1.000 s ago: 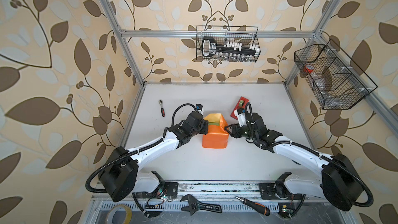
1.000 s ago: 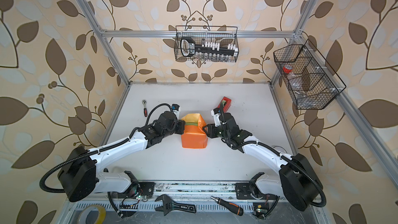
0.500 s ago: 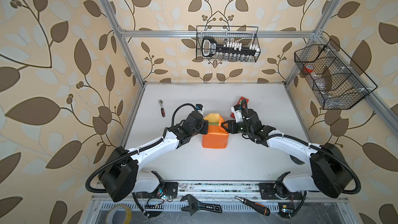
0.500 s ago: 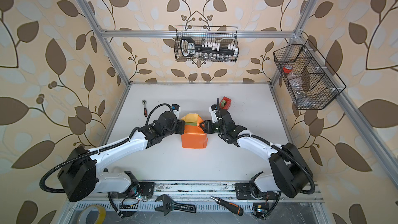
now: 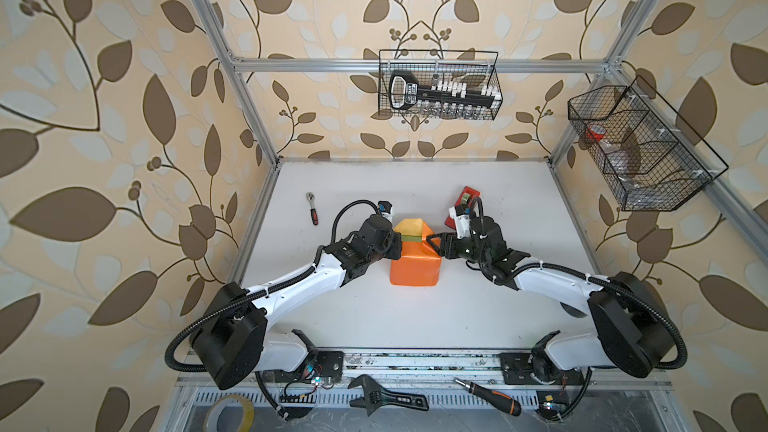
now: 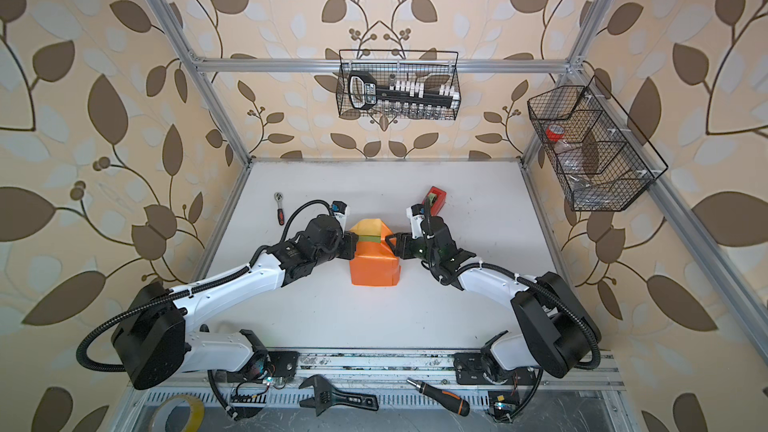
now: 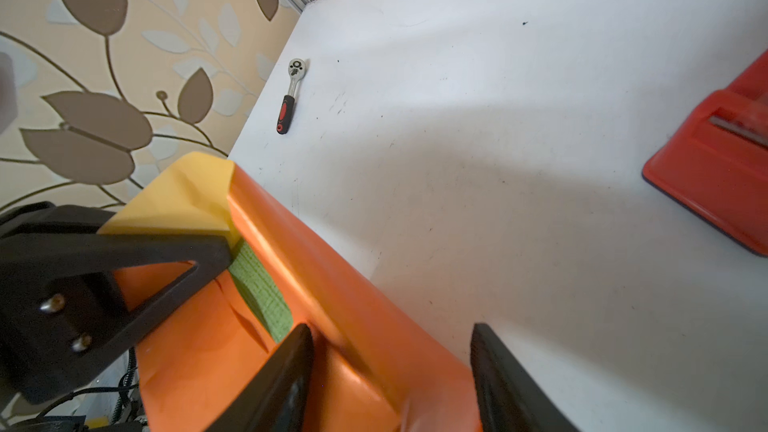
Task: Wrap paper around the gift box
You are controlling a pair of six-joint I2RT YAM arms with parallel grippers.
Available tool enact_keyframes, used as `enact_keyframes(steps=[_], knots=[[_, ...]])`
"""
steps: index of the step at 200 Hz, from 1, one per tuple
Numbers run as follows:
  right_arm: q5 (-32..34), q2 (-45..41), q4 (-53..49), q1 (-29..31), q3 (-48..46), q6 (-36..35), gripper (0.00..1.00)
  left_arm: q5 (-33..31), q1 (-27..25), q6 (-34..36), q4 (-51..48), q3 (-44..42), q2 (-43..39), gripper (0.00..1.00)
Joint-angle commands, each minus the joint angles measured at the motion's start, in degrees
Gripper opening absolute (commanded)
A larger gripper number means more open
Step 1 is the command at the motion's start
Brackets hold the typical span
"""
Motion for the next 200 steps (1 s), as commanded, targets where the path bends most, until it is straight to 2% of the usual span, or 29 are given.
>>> enact_keyframes(steps=[1, 54, 80, 91, 108, 131, 161, 200], knots=[[2.1, 0.7, -5.3, 0.1, -4.3, -0.4, 0.61, 1.3, -0.5, -0.4, -1.8, 3.1, -1.1, 0.2], [2.7, -0.3, -4.3, 0.3, -6.4, -0.7, 0.6, 2.7, -0.5, -1.8, -2.7, 2.6, -7.5, 0.58], [2.6, -0.5, -4.3, 0.4, -6.3, -0.8, 0.6, 2.3, -0.2, -3.4, -3.7, -1.3, -14.1, 0.67], [2.7, -0.5, -4.3, 0.4, -6.2, -0.9, 0.59, 1.1, 0.5, -4.7, -4.7, -3.1, -16.7, 0.66], [2.5, -0.2, -4.1, 0.4, -6.4, -1.0, 0.59, 1.6, 4.1, -6.7, -6.1, -5.3, -19.1, 0.59], [2.4, -0.4, -4.0, 0.4, -6.3, -1.0, 0.59, 4.4, 8.0, -7.2, -7.3, -5.2, -17.5, 0.49], [2.4, -0.8, -4.2, 0.5, -6.3, -1.1, 0.58, 8.5, 8.0, -5.4, -5.8, -3.1, -12.3, 0.42], [2.4, -0.9, -4.2, 0.5, -6.1, -1.1, 0.57, 11.6, 5.9, -5.6, -2.1, -2.6, -8.3, 0.42]])
